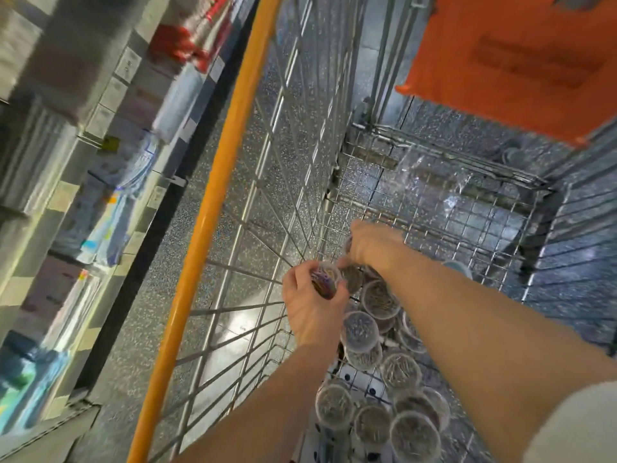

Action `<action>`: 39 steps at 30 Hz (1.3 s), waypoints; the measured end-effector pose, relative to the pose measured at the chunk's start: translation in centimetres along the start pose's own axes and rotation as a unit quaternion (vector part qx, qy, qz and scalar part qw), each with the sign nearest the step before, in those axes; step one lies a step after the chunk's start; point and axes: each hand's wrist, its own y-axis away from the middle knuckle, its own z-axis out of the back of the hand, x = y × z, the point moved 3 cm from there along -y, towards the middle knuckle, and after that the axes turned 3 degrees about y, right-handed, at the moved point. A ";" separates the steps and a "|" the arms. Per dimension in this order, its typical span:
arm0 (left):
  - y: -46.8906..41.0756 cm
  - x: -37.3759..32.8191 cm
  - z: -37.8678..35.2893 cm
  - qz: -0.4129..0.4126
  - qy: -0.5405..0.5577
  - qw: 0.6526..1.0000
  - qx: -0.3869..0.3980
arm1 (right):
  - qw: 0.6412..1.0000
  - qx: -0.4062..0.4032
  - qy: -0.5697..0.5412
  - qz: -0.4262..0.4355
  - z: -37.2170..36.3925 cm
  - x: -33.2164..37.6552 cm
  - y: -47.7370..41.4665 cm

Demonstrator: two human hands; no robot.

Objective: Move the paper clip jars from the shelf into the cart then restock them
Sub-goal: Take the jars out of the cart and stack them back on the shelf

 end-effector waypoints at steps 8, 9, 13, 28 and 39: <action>0.6 0.0 -0.2 0.029 0.017 0.999 0.025 | 0.996 -0.045 -0.045 0.062 -0.1 0.0 0.7; 0.7 0.1 -0.2 0.035 0.029 0.999 0.025 | 0.993 -0.068 -0.059 0.074 -0.2 -0.1 1.0; 1.9 -0.4 0.2 0.024 0.059 0.998 0.021 | 0.977 -0.138 -0.128 0.104 0.0 -0.6 2.6; 9.0 -11.9 6.7 -0.136 0.134 0.981 0.031 | 0.849 -0.248 -0.453 0.114 7.2 -7.3 19.7; 21.1 -21.6 16.6 -0.302 0.255 0.915 0.085 | 0.791 -0.438 -0.400 0.150 12.6 -11.0 41.6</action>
